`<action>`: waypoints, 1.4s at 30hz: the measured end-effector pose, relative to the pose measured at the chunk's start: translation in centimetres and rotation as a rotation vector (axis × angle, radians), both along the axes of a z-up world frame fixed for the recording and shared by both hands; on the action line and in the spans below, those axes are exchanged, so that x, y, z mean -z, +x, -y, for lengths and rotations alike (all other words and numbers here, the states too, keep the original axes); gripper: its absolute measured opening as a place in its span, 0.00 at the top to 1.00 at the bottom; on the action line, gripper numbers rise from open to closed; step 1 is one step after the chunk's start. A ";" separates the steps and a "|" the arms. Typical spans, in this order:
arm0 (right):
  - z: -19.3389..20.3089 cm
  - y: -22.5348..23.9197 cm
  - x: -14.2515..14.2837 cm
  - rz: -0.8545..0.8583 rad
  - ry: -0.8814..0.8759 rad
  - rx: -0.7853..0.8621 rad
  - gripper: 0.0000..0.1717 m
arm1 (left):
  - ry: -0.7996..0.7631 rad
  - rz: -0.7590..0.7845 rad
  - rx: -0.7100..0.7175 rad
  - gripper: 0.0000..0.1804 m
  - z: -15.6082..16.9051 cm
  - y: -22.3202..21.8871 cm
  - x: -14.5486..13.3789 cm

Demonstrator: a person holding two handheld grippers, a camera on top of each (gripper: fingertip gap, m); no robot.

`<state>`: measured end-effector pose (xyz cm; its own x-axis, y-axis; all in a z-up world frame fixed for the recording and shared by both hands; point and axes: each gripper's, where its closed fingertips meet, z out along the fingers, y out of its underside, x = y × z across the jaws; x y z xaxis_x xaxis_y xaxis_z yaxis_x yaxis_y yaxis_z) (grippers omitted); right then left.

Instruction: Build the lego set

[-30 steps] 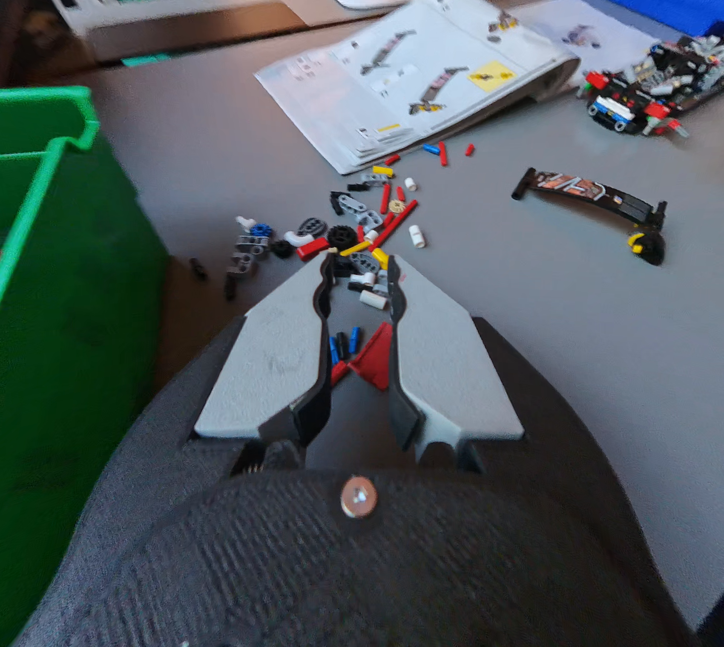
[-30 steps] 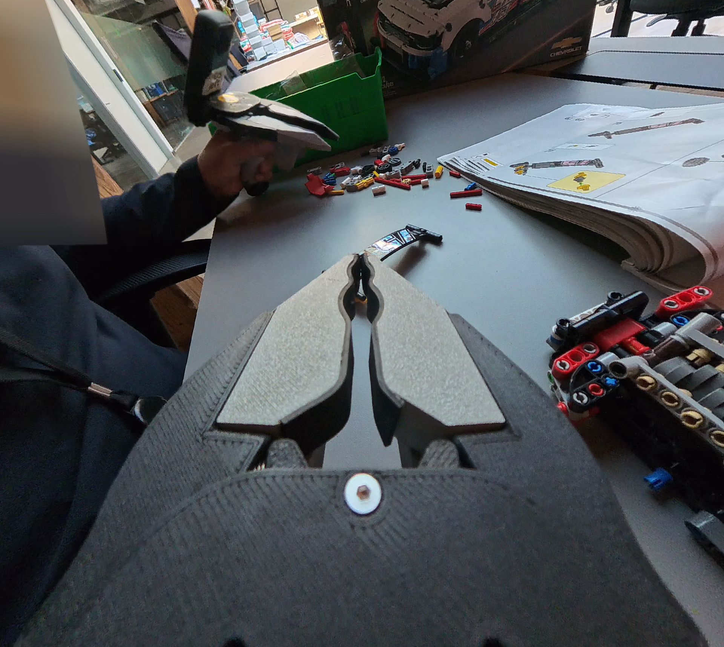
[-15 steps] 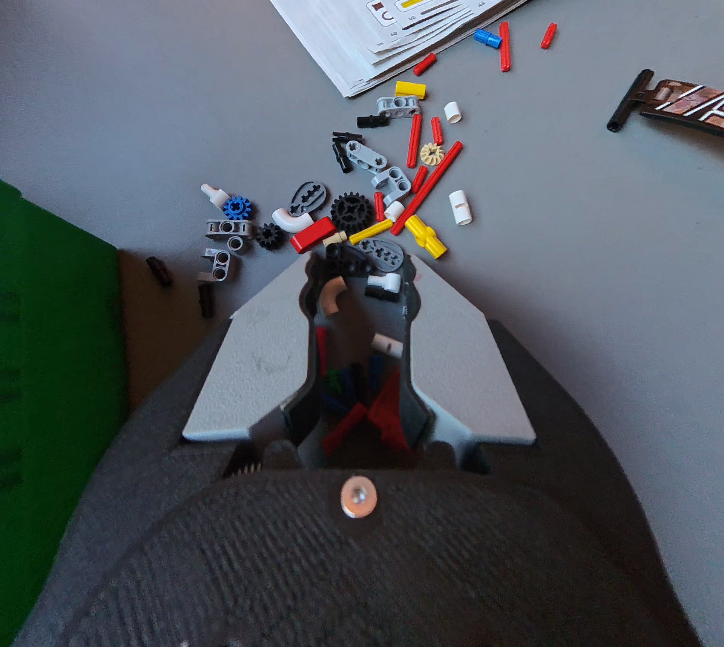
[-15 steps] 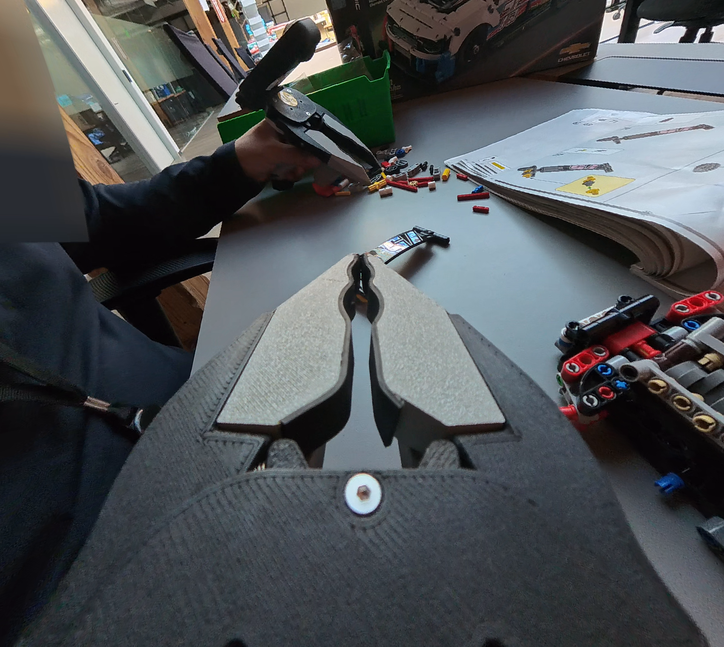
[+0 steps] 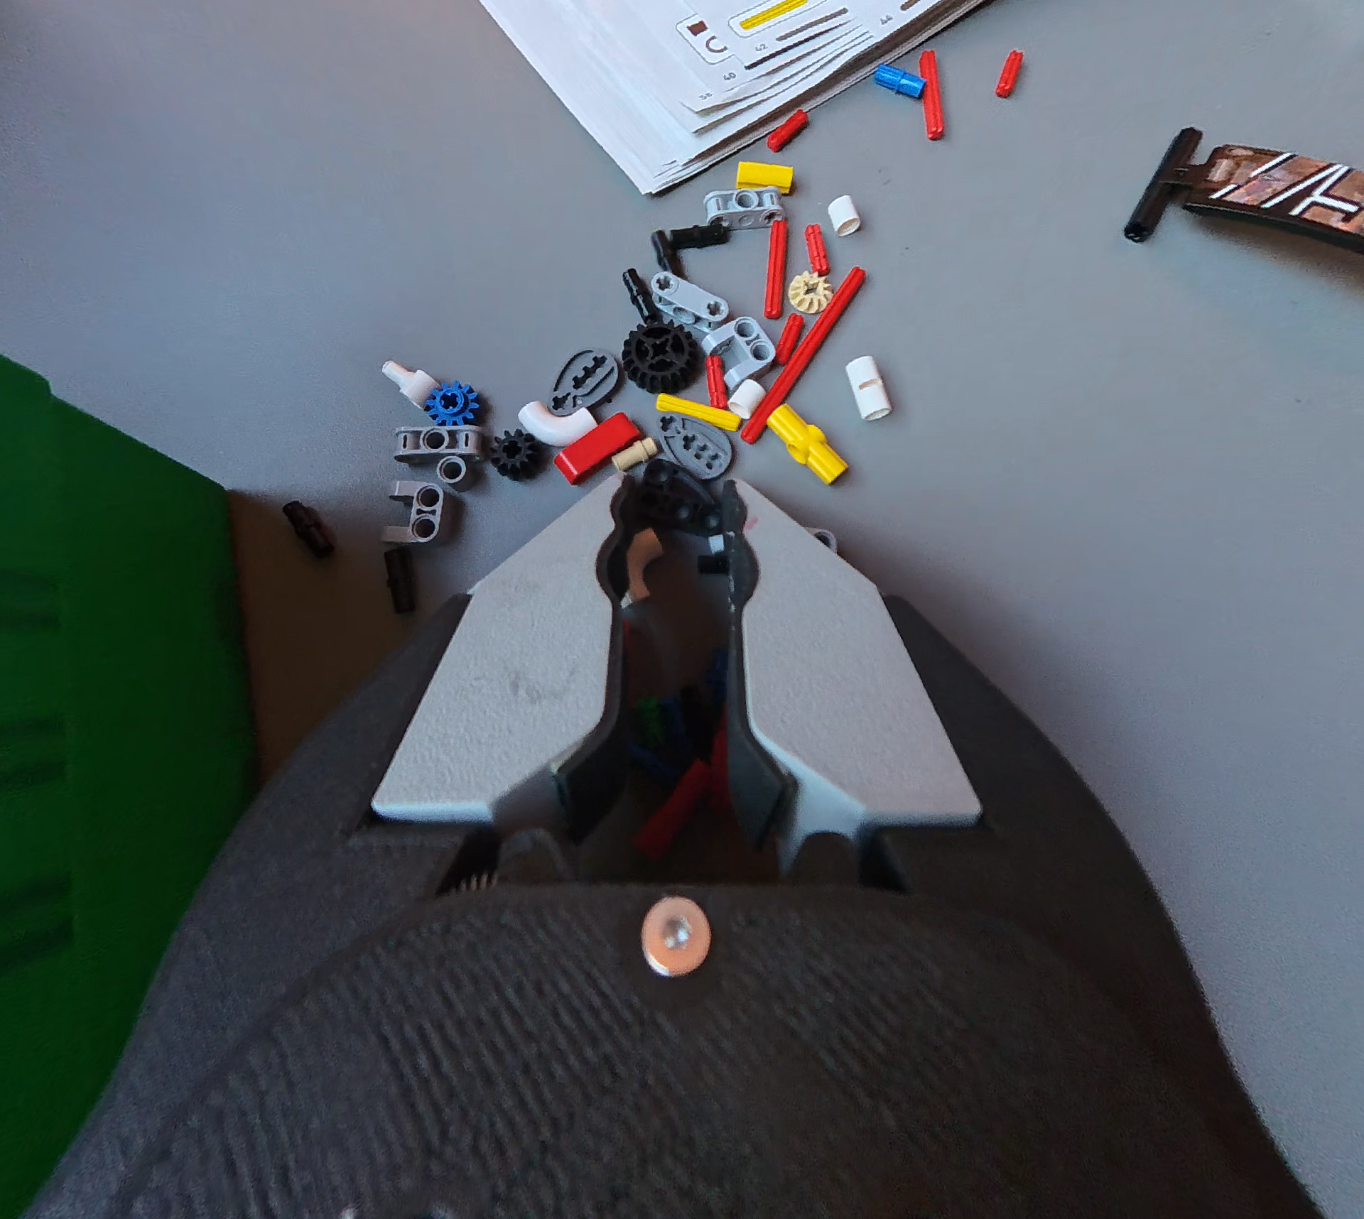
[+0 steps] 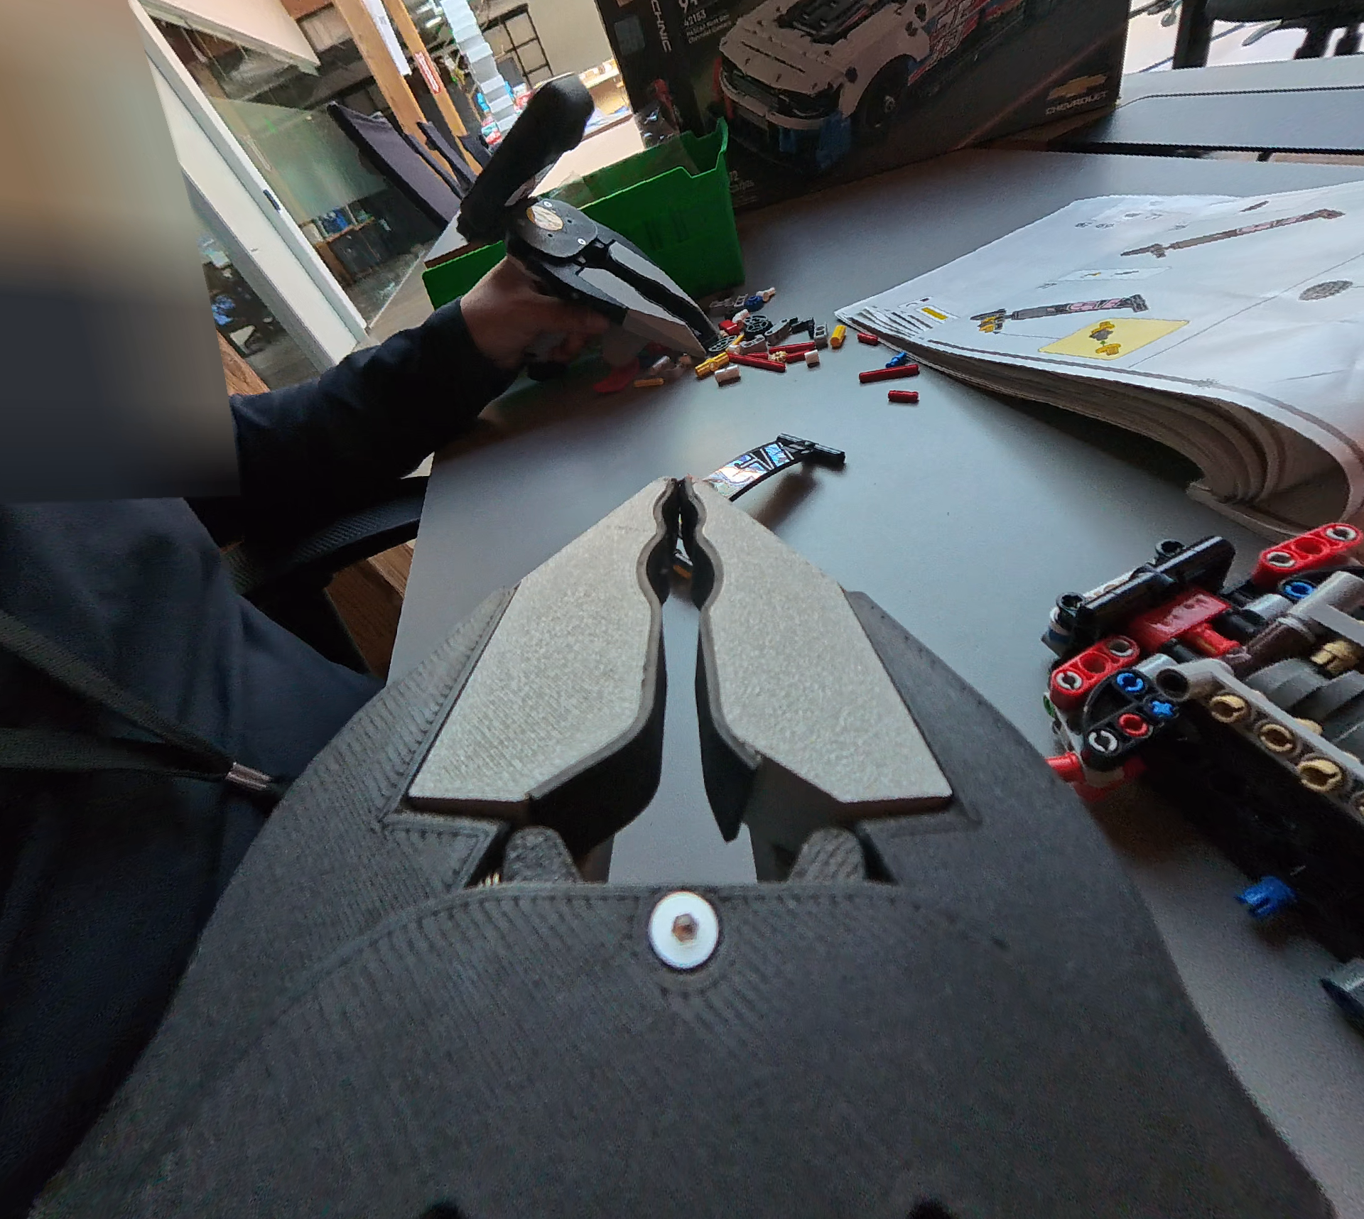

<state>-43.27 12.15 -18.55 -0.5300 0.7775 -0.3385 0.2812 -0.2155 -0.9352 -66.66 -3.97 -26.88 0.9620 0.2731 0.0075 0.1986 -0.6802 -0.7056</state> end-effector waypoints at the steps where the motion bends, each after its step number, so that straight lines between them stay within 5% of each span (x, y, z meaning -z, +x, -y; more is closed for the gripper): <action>1: -0.1 0.0 0.0 0.001 -0.006 0.001 1.00 | 0.003 -0.009 -0.001 0.88 0.0 0.0 -0.1; 8: -0.1 0.0 -0.1 -0.001 -0.015 -0.002 1.00 | 0.104 -0.097 0.031 0.88 -0.8 0.6 -3.3; 16: 0.4 0.1 -0.1 -0.012 0.013 -0.017 1.00 | 0.316 -0.268 0.322 0.89 -6.1 8.8 -8.0; 25: 0.6 0.4 -0.3 -0.030 0.017 -0.020 1.00 | 0.278 -0.213 0.441 0.89 -8.9 14.3 -5.2; 42: 1.1 0.3 0.1 -0.005 0.031 -0.044 1.00 | 0.373 -0.198 0.384 0.89 -9.3 13.0 -5.2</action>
<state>-42.98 11.08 -18.66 -0.5651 0.7636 -0.3123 0.2853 -0.1743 -0.9425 -53.64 5.34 -21.67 0.9845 -0.0826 -0.1544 -0.1743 -0.3747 -0.9106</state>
